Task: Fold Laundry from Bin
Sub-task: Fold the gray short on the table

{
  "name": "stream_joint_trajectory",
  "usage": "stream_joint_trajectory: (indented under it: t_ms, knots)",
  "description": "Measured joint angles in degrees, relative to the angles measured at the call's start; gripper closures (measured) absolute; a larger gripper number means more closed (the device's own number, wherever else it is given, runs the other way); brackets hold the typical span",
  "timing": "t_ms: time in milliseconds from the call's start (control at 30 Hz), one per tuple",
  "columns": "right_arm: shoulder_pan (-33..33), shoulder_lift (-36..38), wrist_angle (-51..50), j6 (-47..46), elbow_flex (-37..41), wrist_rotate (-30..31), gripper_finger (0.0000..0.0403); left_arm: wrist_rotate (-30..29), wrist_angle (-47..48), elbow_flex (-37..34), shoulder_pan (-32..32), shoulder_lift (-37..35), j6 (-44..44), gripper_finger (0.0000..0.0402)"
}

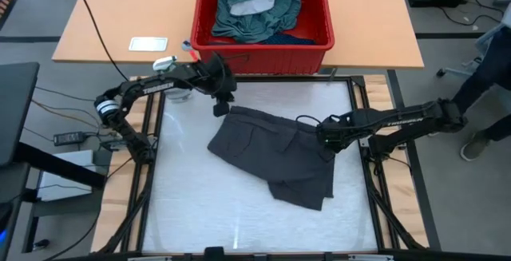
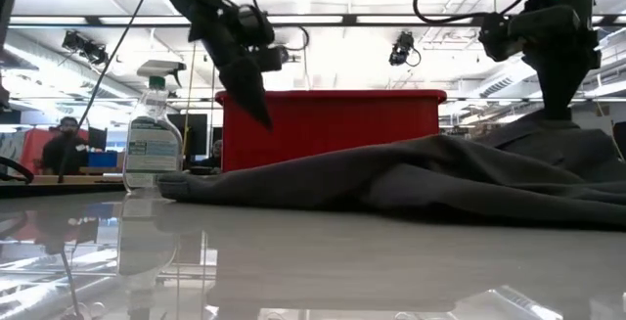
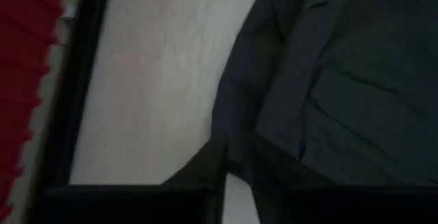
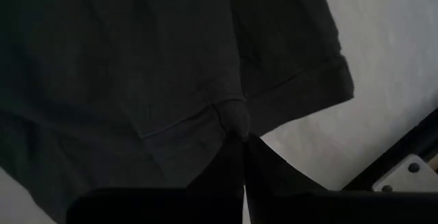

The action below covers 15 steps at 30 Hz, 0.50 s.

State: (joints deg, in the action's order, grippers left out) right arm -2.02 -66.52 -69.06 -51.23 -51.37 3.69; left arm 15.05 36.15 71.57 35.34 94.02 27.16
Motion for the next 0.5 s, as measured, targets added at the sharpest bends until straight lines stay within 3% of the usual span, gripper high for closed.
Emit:
stream_joint_trajectory:
  t_ms: [200, 500]
  knots:
    - [0.3, -0.2, -0.6, -0.1, 0.0, 1.2, 0.0400, 5.2, -4.2, 0.0, -2.3, 7.4, 2.7, 0.0251]
    - [1.5, -0.3, -0.6, -0.2, 0.0, 1.2, 0.0400, 5.0, -5.0, 0.0, -4.3, 15.0, 9.3, 0.0262]
